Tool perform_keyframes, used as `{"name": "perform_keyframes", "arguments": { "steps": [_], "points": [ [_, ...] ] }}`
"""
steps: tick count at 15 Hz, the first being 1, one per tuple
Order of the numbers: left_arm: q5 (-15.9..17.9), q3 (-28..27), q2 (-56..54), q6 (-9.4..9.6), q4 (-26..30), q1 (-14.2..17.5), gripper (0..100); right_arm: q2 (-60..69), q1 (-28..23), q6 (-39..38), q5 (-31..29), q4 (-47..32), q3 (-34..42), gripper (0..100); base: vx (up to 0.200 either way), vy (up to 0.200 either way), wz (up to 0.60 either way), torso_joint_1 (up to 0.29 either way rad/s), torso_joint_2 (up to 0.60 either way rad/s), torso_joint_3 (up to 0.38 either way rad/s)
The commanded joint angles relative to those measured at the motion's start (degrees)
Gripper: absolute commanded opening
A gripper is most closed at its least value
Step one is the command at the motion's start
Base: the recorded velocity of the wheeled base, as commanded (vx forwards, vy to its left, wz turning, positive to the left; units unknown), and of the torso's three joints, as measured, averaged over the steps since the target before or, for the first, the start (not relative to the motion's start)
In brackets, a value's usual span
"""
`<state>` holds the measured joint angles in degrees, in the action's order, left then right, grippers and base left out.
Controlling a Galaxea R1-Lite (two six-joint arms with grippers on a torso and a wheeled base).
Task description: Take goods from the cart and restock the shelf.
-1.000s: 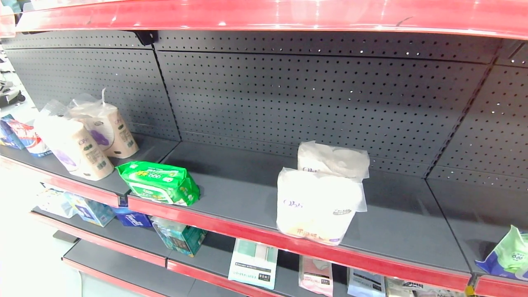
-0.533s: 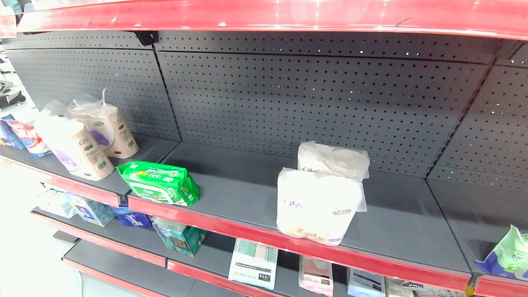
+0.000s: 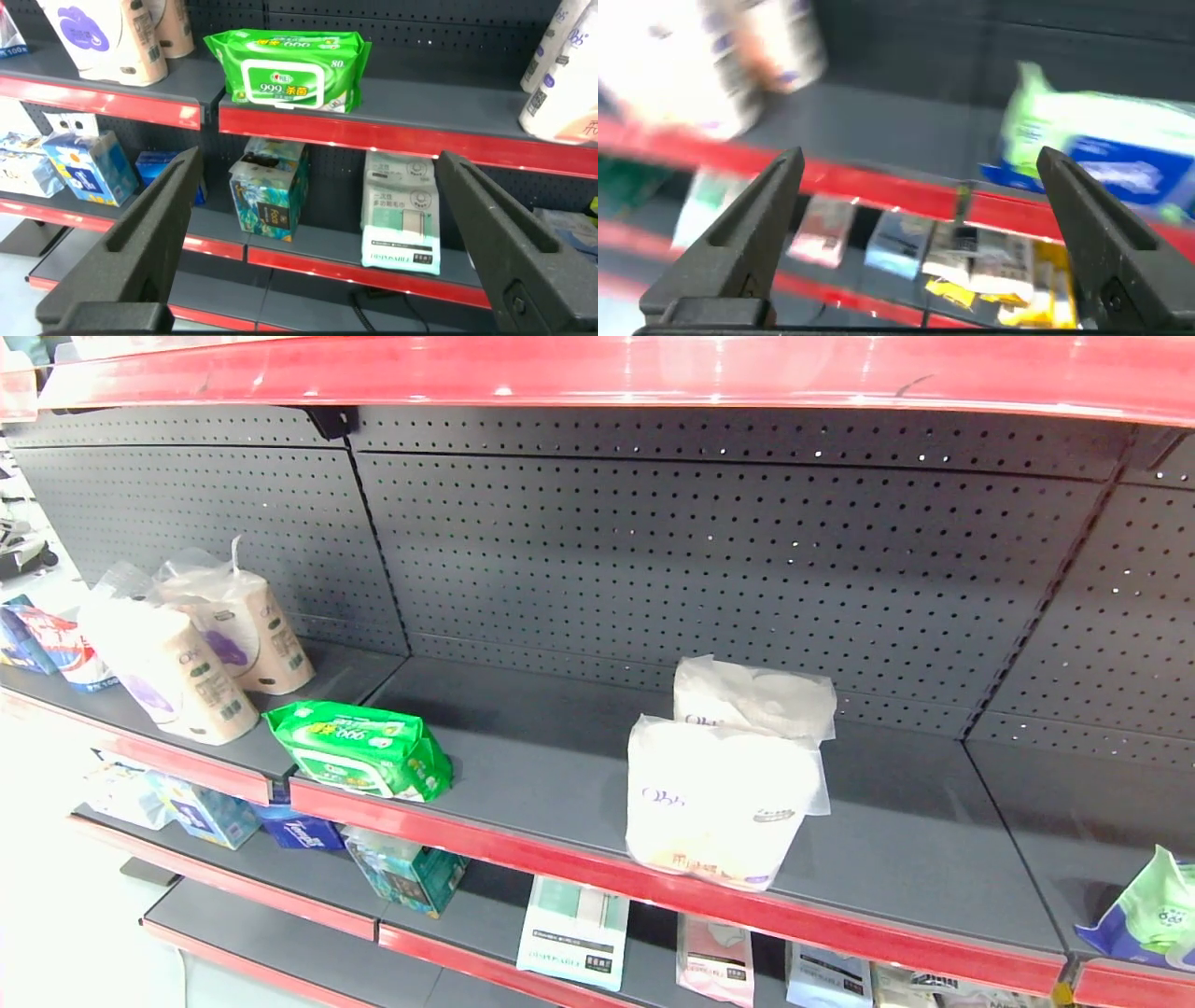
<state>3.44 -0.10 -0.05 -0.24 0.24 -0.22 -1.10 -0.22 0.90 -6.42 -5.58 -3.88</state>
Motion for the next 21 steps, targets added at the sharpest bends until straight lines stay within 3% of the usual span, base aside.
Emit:
{"name": "perform_keyframes", "arguments": {
  "steps": [1,5,7,10,12,21],
  "points": [
    [-0.01,0.01,0.05,-0.02,-0.07,0.04,100,1.01,0.04,-0.29,-0.08,0.13,0.19,100,0.0,0.0,0.0,0.0,0.0,0.0],
    [0.08,0.01,0.05,-0.02,-0.07,0.04,100,1.01,0.04,1.03,5.55,8.48,3.7,100,0.0,0.0,0.0,0.0,0.0,0.0],
    [-0.01,0.01,0.05,-0.02,-0.07,0.04,100,1.01,0.04,5.07,5.55,9.01,3.88,100,0.0,0.0,0.0,0.0,0.0,0.0],
    [0.08,0.01,0.05,-0.02,-0.07,-0.04,100,1.01,0.13,0.94,8.53,4.79,3.61,100,0.0,0.0,0.0,0.0,0.0,0.0],
    [0.08,0.01,0.05,-0.02,-0.07,0.04,100,1.01,-0.04,-2.13,7.48,5.5,3.79,100,0.0,0.0,0.0,0.0,0.0,0.0],
    [0.08,0.01,0.05,-0.02,-0.07,0.04,100,1.1,0.04,-1.25,6.6,5.5,3.88,100,0.0,0.0,0.0,0.0,0.0,0.0]
  ]
}}
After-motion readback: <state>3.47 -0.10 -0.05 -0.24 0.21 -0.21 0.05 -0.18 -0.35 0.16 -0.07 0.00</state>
